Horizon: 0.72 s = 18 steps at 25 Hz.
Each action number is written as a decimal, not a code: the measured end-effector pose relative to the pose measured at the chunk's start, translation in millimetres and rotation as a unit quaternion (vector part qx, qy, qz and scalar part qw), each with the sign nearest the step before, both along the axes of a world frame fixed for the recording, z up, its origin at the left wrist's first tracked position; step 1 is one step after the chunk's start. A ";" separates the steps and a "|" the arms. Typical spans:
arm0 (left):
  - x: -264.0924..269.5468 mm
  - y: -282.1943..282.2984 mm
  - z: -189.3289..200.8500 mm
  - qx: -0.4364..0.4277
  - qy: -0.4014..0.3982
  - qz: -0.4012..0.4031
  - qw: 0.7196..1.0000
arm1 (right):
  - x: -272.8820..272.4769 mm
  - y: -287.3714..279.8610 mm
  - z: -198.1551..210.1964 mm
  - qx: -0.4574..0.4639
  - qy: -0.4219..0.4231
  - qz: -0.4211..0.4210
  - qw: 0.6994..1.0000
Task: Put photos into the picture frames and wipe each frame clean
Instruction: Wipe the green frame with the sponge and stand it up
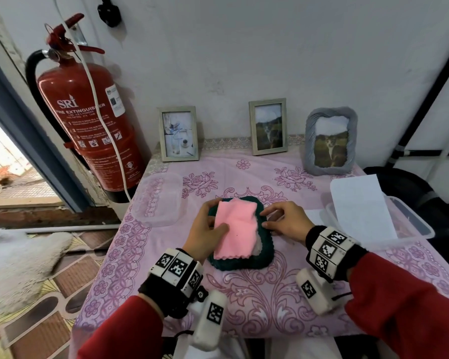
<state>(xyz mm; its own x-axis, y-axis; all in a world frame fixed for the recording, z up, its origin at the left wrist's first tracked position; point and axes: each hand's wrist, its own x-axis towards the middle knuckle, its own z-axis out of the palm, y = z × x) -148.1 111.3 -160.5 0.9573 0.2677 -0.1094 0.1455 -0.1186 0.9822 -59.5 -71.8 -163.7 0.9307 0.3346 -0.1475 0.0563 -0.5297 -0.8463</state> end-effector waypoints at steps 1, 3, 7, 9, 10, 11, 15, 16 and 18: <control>0.1 2.2 1.3 0.002 -0.014 -0.005 1.000 | 0.4 0.7 0.0 -0.005 -0.002 0.001 1.000; 0.4 5.5 4.3 0.002 -0.042 -0.008 0.999 | 1.5 3.0 0.6 -0.017 -0.007 0.005 1.000; 5.0 17.2 13.1 0.039 -0.095 0.030 0.994 | 3.1 9.9 3.7 -0.058 -0.023 0.008 0.998; 9.9 29.1 20.8 0.059 -0.077 0.049 0.994 | 4.1 12.9 3.6 -0.075 -0.027 0.008 0.997; 12.1 36.9 26.4 0.049 -0.064 0.060 0.995 | 5.0 14.1 3.1 -0.083 -0.030 0.009 0.996; 13.5 46.6 32.9 0.028 -0.059 0.067 0.996 | 5.7 15.3 2.4 -0.088 -0.032 0.011 0.996; 20.4 97.2 53.1 0.029 -0.077 0.079 0.994 | 8.9 18.5 1.3 -0.100 -0.032 0.020 0.994; 23.1 110.9 53.6 0.049 -0.074 0.083 0.993 | 9.8 19.3 1.4 -0.104 -0.031 0.023 0.994; 28.5 134.4 49.5 0.084 -0.062 0.089 0.991 | 11.1 20.1 1.8 -0.112 -0.030 0.027 0.993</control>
